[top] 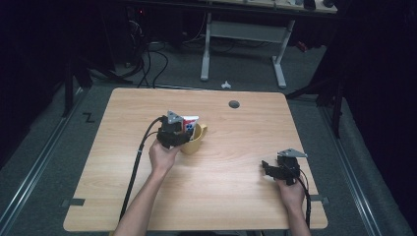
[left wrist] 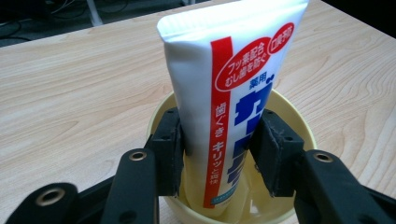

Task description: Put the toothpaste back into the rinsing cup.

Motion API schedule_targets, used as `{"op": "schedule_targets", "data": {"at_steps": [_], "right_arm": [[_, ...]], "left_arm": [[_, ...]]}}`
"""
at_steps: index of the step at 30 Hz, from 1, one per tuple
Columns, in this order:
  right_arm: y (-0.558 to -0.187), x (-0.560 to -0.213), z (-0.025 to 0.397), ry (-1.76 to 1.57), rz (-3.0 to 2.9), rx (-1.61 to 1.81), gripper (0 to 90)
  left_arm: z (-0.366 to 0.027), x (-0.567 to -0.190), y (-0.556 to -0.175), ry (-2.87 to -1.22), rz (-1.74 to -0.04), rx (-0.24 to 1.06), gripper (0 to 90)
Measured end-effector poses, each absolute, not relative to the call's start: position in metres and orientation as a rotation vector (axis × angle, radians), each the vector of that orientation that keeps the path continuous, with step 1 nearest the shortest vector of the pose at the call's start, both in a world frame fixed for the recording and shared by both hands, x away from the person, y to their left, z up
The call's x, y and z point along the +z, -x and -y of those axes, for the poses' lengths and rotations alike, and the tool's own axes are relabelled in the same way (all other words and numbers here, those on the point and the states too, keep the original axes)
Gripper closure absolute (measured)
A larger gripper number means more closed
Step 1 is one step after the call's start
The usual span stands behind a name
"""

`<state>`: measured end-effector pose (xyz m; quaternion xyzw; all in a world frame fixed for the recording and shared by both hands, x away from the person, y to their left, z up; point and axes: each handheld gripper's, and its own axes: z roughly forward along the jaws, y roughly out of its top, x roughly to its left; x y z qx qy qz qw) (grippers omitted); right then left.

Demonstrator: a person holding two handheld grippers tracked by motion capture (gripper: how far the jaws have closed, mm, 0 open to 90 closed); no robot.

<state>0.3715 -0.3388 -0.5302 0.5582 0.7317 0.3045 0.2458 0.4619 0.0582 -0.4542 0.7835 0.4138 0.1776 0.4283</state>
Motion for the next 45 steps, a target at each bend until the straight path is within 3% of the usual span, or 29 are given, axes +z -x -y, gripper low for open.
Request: {"op": "schedule_targets", "data": {"at_steps": [5,30,45], "right_arm": [[-0.371,-0.530,0.339,-1.523,-1.996,0.831,28.2],[-0.372,-0.530,0.339,-1.518,-1.999,0.832,28.2],[-0.372,-0.530,0.339,-1.519,-1.999,0.833,28.2]], "left_arm": [[-0.060,-0.453,-0.459,-1.953,-1.034,0.457,57.5],[-0.067,-0.442,-0.451,-1.948,-1.019,0.472,40.1],[-0.087,-0.432,-0.436,-1.915,-1.011,0.460,39.1]]}}
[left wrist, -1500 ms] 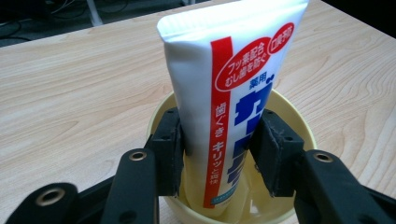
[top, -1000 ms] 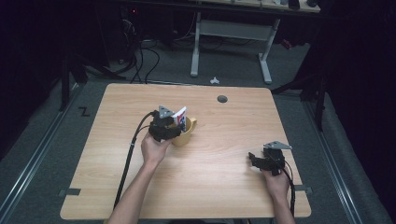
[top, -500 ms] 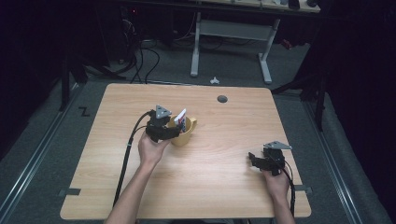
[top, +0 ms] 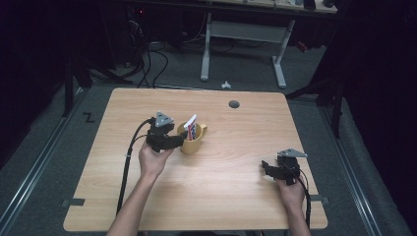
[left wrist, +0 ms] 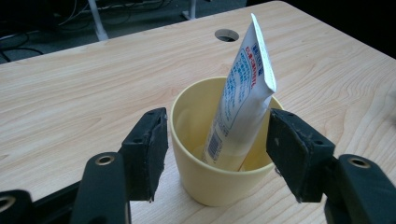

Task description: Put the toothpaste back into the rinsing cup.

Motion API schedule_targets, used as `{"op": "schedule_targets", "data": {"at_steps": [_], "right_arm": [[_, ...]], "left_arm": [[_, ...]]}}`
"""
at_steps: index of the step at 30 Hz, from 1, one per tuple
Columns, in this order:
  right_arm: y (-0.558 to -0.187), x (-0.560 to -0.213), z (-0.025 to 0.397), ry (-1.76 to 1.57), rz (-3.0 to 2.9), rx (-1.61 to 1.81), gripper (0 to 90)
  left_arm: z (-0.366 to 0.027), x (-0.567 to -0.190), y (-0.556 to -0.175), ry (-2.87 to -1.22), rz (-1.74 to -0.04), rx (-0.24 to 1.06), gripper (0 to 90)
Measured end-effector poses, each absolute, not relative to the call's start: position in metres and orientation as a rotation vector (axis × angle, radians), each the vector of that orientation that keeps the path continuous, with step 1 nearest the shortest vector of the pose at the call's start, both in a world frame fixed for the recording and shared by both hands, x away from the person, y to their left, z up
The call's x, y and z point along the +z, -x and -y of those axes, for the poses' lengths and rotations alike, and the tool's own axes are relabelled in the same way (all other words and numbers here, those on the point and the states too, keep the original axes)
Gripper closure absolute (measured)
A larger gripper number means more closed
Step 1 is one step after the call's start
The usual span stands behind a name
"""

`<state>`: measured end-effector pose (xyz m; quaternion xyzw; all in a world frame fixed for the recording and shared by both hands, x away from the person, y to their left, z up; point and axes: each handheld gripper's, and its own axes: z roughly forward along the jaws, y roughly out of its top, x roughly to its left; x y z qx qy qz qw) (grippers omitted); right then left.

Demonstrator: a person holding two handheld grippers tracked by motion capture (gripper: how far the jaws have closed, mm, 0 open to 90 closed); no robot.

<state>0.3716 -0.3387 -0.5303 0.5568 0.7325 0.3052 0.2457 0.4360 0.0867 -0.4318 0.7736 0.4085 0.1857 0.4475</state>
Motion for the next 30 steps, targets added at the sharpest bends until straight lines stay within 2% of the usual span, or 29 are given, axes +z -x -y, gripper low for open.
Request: {"op": "schedule_targets", "data": {"at_steps": [30], "right_arm": [[-0.372,-0.530,0.339,-1.519,-1.999,0.833,28.2]], "left_arm": [[-0.117,-0.416,-0.418,-1.839,-1.033,0.502,38.9]]}}
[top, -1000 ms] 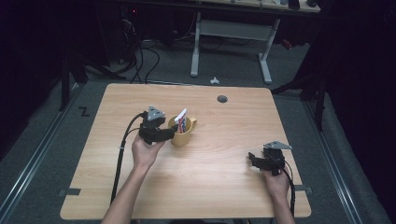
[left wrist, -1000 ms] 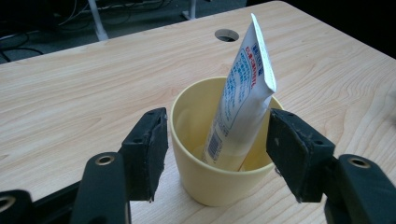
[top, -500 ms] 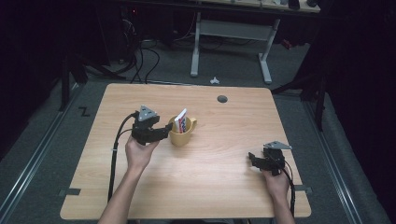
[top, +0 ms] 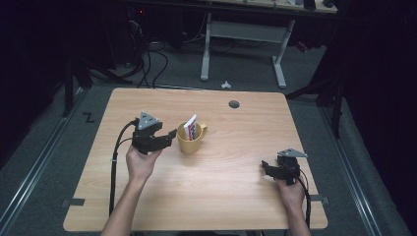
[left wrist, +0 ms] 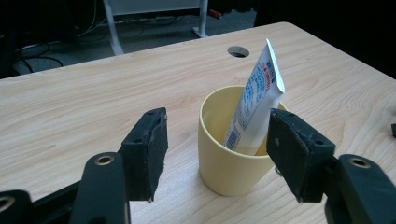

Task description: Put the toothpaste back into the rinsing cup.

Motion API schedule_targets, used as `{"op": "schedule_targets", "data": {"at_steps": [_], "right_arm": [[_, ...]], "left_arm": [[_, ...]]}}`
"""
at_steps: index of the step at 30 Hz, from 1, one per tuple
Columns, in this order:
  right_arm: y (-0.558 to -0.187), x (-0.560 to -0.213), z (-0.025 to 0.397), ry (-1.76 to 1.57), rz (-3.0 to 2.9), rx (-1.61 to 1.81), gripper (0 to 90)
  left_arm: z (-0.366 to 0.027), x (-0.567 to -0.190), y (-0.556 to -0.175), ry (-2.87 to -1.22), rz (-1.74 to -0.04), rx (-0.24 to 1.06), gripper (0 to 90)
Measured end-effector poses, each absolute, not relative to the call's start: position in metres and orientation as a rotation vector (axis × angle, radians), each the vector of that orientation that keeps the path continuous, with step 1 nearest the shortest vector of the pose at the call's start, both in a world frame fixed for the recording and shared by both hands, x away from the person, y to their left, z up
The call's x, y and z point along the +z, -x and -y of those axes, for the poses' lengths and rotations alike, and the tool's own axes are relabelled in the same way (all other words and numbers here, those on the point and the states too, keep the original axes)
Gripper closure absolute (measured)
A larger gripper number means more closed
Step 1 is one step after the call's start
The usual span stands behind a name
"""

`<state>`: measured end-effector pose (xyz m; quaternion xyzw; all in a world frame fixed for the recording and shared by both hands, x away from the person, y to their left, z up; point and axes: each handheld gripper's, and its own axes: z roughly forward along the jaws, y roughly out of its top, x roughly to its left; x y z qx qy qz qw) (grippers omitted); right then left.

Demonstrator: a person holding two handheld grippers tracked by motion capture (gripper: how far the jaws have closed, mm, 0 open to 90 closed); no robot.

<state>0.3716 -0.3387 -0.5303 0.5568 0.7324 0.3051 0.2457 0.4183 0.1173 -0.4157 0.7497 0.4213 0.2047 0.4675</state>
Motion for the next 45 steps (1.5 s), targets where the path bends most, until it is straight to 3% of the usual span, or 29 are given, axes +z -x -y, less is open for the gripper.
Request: {"op": "schedule_targets", "data": {"at_steps": [45], "right_arm": [[-0.372,-0.530,0.339,-1.519,-1.999,0.832,28.2]], "left_arm": [[-0.150,-0.412,-0.403,-1.746,-1.084,0.521,38.8]]}}
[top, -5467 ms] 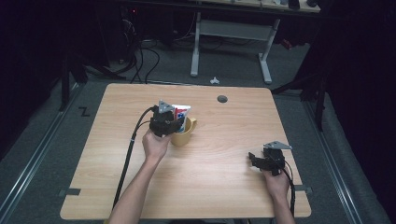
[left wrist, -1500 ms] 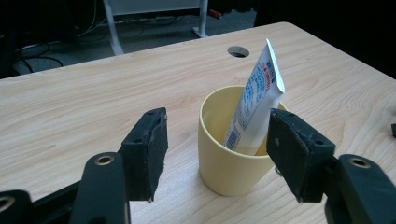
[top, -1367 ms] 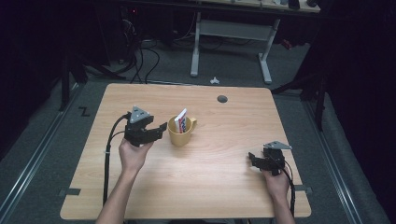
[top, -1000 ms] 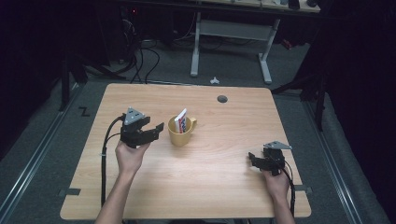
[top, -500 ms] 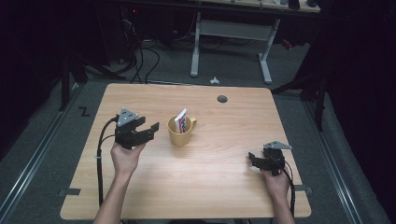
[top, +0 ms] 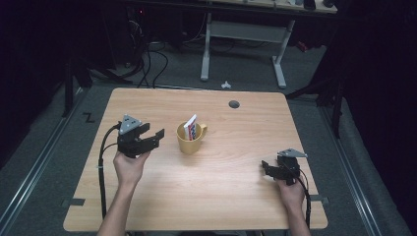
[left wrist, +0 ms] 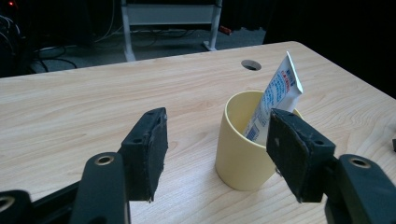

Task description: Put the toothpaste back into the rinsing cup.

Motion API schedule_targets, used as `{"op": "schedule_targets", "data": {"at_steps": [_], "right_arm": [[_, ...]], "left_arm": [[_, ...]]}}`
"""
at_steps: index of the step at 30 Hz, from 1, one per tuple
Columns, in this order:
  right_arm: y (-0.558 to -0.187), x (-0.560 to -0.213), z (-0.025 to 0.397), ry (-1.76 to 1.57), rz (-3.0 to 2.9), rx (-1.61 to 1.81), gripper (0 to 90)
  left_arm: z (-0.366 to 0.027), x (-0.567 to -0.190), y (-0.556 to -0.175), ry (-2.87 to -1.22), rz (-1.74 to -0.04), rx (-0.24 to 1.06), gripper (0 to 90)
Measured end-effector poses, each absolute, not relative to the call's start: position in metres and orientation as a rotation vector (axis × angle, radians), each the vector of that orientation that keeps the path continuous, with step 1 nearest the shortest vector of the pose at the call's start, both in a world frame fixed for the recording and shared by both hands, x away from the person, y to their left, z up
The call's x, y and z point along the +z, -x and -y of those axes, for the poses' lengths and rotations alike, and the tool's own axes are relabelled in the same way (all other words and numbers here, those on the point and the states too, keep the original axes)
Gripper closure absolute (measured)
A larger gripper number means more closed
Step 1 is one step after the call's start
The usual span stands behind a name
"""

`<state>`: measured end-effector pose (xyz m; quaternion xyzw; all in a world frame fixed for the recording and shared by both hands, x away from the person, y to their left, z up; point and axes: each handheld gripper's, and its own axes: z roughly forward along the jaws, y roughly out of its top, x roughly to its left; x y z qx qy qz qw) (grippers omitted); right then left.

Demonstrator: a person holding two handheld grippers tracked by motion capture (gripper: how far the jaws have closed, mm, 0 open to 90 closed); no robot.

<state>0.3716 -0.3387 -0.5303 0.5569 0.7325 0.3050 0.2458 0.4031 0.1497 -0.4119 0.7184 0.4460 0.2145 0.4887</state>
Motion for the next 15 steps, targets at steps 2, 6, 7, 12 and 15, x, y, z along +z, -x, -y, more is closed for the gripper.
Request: {"op": "schedule_targets", "data": {"at_steps": [2,6,7,12,15], "right_arm": [[-0.372,-0.530,0.339,-1.517,-1.999,0.832,28.2],[-0.372,-0.530,0.339,-1.517,-1.999,0.832,28.2],[-0.372,-0.530,0.339,-1.517,-2.001,0.831,28.2],[-0.372,-0.530,0.339,-1.520,-1.999,0.832,28.2],[-0.372,-0.530,0.339,-1.518,-2.000,0.831,28.2]], "left_arm": [[-0.152,-0.412,-0.403,-1.741,-1.089,0.522,38.8],[-0.155,-0.413,-0.402,-1.734,-1.097,0.522,38.8],[-0.156,-0.413,-0.401,-1.732,-1.099,0.523,38.8],[-0.159,-0.414,-0.400,-1.728,-1.106,0.525,38.8],[-0.162,-0.414,-0.399,-1.722,-1.111,0.528,38.8]]}}
